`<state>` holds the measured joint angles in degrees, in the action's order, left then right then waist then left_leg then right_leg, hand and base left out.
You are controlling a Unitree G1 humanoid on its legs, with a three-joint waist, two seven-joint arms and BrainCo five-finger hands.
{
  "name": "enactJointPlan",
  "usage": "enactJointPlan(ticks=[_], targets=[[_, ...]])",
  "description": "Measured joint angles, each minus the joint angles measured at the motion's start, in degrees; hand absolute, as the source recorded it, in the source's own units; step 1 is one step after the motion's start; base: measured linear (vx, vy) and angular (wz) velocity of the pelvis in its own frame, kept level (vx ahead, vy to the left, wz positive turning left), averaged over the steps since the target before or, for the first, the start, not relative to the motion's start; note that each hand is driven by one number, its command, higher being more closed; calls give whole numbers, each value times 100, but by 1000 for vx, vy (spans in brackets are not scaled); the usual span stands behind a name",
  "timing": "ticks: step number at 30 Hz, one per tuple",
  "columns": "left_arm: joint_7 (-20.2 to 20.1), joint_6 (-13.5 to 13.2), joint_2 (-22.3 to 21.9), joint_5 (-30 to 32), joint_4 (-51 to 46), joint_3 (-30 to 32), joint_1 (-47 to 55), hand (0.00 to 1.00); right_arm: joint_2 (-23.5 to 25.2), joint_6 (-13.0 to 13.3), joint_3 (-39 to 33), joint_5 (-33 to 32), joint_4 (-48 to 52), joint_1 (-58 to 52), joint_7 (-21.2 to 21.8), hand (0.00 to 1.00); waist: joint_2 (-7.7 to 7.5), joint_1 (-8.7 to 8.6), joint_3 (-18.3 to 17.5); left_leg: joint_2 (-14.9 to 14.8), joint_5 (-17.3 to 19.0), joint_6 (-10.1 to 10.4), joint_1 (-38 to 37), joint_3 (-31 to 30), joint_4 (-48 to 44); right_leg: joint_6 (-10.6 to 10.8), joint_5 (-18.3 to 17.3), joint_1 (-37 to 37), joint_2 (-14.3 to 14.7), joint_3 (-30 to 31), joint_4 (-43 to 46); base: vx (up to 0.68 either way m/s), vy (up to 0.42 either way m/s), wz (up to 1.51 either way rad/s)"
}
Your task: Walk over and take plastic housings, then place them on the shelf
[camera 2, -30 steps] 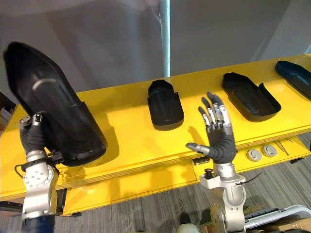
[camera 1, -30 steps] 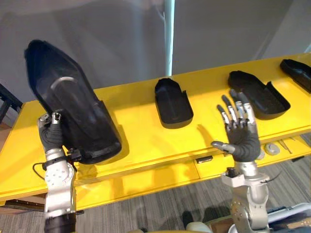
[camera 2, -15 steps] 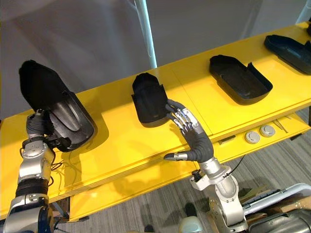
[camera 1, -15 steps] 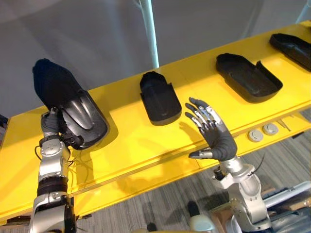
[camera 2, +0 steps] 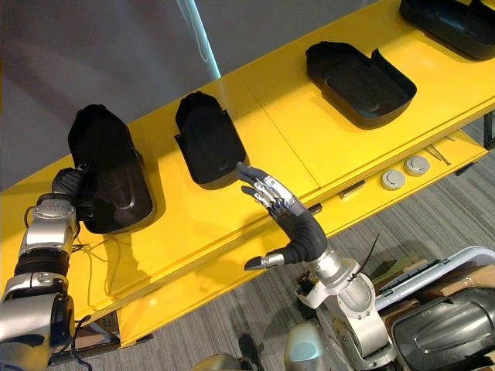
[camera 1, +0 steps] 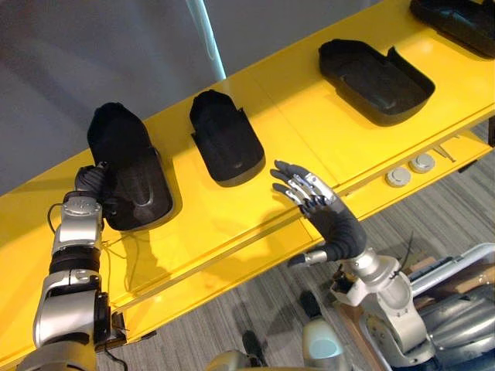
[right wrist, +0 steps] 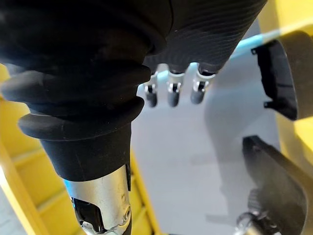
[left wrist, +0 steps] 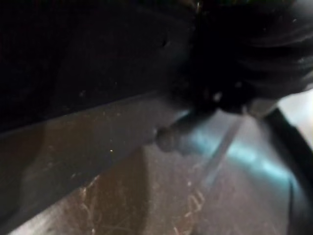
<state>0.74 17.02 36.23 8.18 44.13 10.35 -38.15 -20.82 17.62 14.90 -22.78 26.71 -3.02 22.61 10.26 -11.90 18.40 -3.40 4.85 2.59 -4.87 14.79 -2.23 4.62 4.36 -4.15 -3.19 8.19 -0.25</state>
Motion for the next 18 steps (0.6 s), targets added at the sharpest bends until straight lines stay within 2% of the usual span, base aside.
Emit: enactJointPlan(ticks=[5,7,10,12,14,18], targets=[[-175,13,302,195,38,-61,0,100,-23,51,190,-122,-1,-13,82,0,7,6,84,9,-9,-3,11,0,-3,-34,-49,-69,-36,-12,133,-41,10,1],[-179,4,403,198,38,-73,-2,100,-19,259,366,-210,10,14,267,0,6,6,85,31,-39,-34,16,-19,-3,-30,-85,-83,-65,-44,206,-18,1,8],[-211,-34,454,269,37,-304,-131,100,-16,373,765,-277,92,187,365,0,-4,3,92,75,-104,-52,147,-187,-5,-11,-179,-199,-137,-211,381,-40,-1,31],[-213,-84,455,330,36,-465,-277,100,-8,400,987,-296,195,369,354,0,-24,12,107,107,-155,-40,305,-312,-3,-16,-231,-349,-188,-341,534,-59,-9,40],[-210,-114,455,333,36,-536,-410,100,28,399,1219,-293,202,659,259,0,-137,91,241,119,-194,-26,322,-332,8,-19,-293,-432,-198,-370,714,-57,-18,14],[-209,-157,454,298,33,-804,-583,100,41,384,1317,-242,203,866,-16,0,-199,147,335,199,-311,-19,638,-515,17,13,-394,-819,-303,-523,1083,-45,-15,28]])
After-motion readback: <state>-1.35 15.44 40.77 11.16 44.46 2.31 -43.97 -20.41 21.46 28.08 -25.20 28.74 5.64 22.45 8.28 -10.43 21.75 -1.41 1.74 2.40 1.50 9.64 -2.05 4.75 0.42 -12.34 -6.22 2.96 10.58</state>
